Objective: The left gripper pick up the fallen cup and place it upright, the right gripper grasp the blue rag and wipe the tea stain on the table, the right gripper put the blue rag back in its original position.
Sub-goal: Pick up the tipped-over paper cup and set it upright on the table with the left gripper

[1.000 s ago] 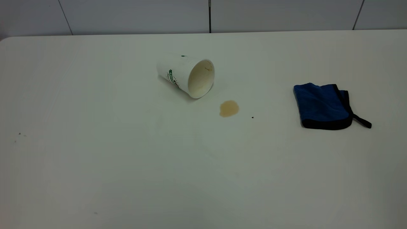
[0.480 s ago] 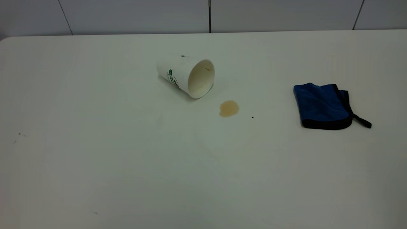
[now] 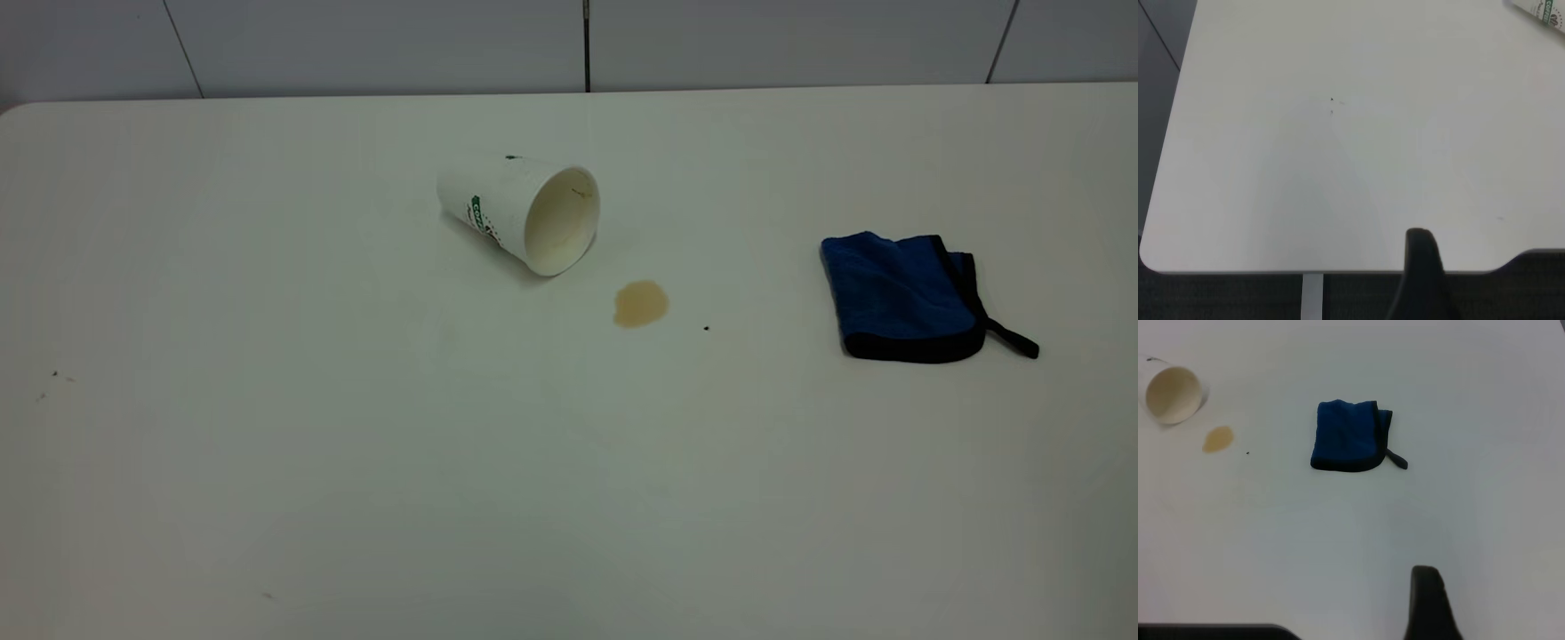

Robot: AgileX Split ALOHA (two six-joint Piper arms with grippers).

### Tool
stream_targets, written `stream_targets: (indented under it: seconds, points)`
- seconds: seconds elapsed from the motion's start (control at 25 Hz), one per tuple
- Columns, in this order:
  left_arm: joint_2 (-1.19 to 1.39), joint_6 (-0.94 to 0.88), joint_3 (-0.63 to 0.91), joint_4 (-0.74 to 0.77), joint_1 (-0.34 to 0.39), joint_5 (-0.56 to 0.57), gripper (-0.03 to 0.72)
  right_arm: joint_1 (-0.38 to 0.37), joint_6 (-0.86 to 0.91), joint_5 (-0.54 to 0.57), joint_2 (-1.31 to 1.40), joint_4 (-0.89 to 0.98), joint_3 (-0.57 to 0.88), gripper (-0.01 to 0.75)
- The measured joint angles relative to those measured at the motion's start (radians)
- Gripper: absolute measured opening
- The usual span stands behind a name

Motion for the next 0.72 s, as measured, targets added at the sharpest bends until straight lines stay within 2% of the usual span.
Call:
stream_targets:
  seconds: [0.48, 0.72]
  points:
    - [0.014, 0.000, -0.004, 0.038, 0.000, -0.009, 0.567, 0.000, 0.000, 0.001, 0.000, 0.000, 0.000, 0.534]
    - [0.263, 0.014, -0.052, 0.015, 0.000, -0.174, 0.591, 0.000, 0.000, 0.001, 0.000, 0.000, 0.000, 0.534]
